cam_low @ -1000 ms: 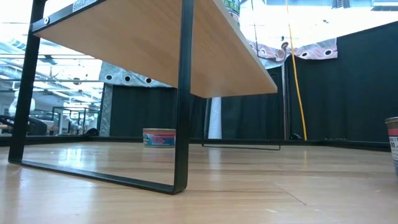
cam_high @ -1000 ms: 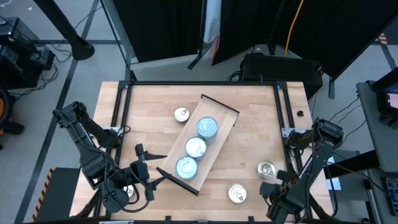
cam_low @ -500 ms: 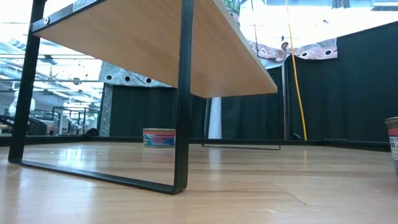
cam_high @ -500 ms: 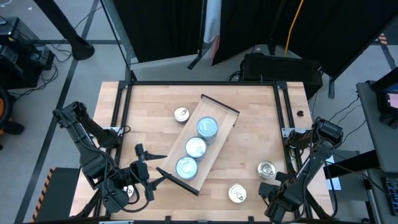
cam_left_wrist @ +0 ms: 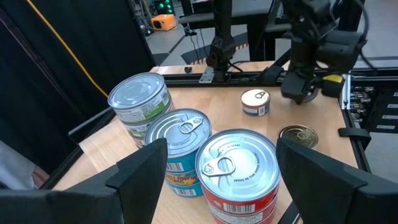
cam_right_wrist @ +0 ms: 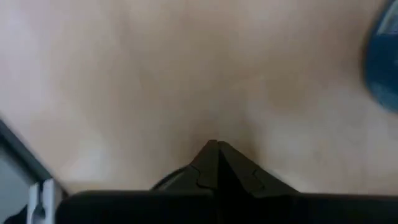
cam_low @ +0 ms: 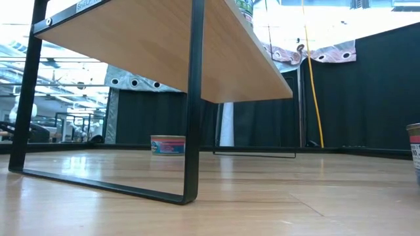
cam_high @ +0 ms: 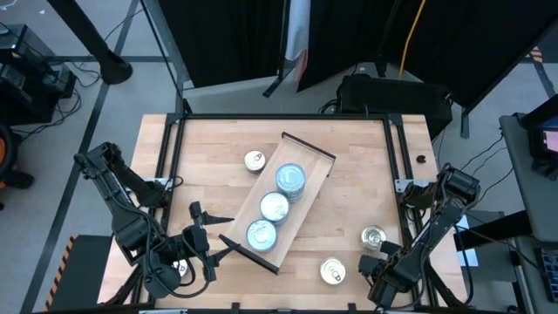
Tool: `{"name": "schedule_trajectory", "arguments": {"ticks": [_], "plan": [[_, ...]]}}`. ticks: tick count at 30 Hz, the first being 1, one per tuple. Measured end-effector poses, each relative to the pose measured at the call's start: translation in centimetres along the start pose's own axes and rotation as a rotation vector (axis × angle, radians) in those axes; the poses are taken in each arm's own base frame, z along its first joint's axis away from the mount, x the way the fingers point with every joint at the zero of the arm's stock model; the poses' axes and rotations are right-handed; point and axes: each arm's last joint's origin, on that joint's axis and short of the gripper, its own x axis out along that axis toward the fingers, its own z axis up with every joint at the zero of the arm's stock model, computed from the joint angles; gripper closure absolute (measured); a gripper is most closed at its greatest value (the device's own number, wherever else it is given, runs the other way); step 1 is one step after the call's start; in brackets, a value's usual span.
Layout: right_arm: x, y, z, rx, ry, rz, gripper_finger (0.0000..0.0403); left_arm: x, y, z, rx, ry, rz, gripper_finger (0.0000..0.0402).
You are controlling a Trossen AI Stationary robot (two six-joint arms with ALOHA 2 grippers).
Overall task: Stack canned seafood by type on shelf
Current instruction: Stack the green tuna can on top of the other green tuna can
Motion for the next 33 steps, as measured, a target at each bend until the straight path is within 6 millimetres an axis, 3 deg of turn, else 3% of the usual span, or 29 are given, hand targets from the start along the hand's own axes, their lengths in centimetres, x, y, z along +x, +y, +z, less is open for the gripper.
{"name": "schedule_trajectory", "arguments": {"ticks": [6,14,20,25,27,33], "plan": [[1.3,-0.6,1.3,0.0,-0.012,0.089,0.0403,0.0,0.0,0.0,0.0,0.001,-0.001,0.01],[0.5,-0.5,2.3,-0.054,-0.071,0.033,0.0403,0.0,0.0,0.0,0.0,0.002,-0.003,0.01],[-4.3,0.4,2.7,0.028,-0.173,-0.109,0.0403,0.0,0.0,0.0,0.002,0.002,-0.003,0.01],[-9.1,0.2,1.9,0.444,-0.119,-0.219,0.0401,0.0,0.0,0.0,0.005,0.001,-0.003,0.01],[-10.7,0.6,1.0,0.501,-0.094,-0.205,0.039,0.0,0.0,0.0,0.006,0.001,-0.003,0.01],[-11.6,1.4,-1.4,0.675,0.004,-0.19,0.0307,0.0,0.0,0.0,0.006,0.001,-0.003,0.01]]}}
